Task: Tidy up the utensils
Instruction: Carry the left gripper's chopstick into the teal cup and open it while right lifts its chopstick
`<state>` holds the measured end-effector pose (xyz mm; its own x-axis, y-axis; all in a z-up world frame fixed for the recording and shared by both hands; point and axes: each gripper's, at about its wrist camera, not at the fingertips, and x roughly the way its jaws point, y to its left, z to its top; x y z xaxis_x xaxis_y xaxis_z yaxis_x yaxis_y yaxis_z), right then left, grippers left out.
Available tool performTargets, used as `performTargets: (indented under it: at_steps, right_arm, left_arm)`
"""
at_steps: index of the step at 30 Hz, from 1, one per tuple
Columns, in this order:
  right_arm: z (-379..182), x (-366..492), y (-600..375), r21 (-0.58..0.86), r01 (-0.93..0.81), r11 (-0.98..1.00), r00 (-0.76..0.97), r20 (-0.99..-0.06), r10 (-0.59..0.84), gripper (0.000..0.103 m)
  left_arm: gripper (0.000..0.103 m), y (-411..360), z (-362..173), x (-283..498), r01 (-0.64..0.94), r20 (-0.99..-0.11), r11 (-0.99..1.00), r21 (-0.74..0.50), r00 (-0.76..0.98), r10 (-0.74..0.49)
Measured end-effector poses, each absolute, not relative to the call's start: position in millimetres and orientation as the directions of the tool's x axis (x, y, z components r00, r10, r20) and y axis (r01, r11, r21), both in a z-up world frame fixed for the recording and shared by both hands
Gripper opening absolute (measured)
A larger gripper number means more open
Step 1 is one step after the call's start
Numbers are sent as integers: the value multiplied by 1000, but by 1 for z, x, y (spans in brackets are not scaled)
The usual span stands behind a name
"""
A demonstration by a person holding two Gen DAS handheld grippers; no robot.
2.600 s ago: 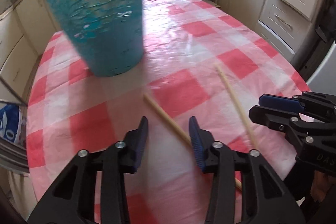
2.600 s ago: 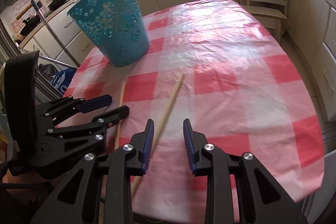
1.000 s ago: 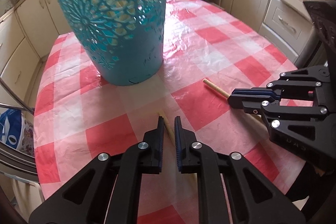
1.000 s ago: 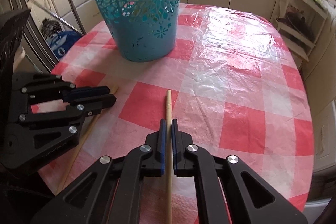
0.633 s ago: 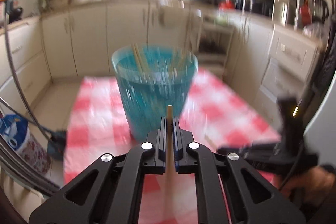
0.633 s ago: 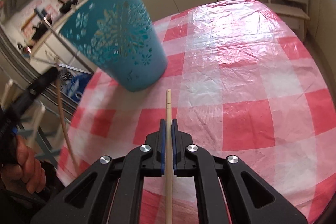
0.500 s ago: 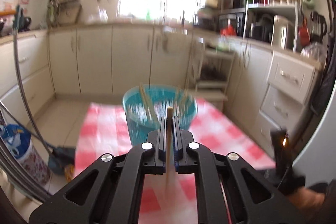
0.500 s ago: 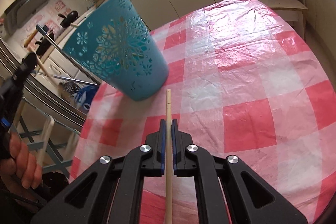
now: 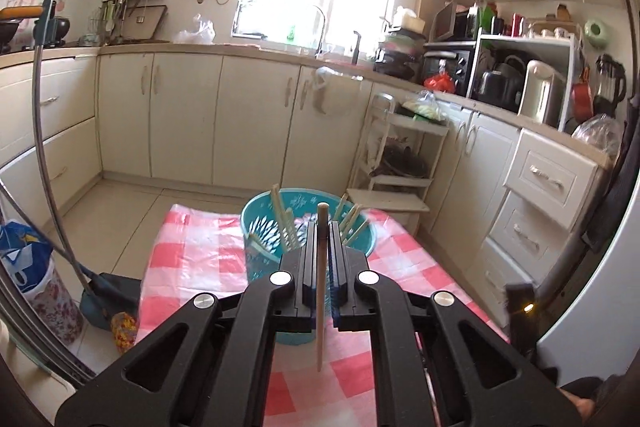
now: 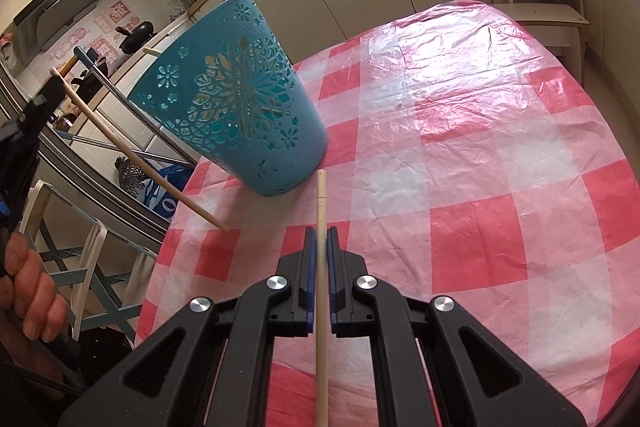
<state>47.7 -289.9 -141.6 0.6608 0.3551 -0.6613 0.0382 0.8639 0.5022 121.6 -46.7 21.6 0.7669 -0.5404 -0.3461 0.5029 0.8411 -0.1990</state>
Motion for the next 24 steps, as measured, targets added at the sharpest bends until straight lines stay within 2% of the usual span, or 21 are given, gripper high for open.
performTargets:
  at_steps: [6, 11, 16, 19, 24]
  right_arm:
    - [-142, 48, -291, 509, 44, 860, 663, -659, 356, 6]
    - [-141, 47, -290, 511, 46, 858, 664, -657, 356, 6]
    - [-142, 47, -292, 516, 48, 855, 667, -654, 357, 6]
    - [-142, 47, -294, 521, 51, 852, 673, -648, 356, 6]
    - [-136, 43, -300, 549, 51, 834, 709, -608, 357, 6]
  left_arm:
    - [5, -37, 71, 107, 533, -265, 826, -182, 783, -563]
    - [5, -29, 118, 101, 519, -134, 838, -168, 830, -541]
    - [5, -42, 132, 110, 484, -45, 863, -144, 868, -494]
    - [5, -57, 120, 126, 462, -71, 878, -125, 879, -472]
    - [5, -81, 67, 162, 423, -238, 899, -110, 867, -437]
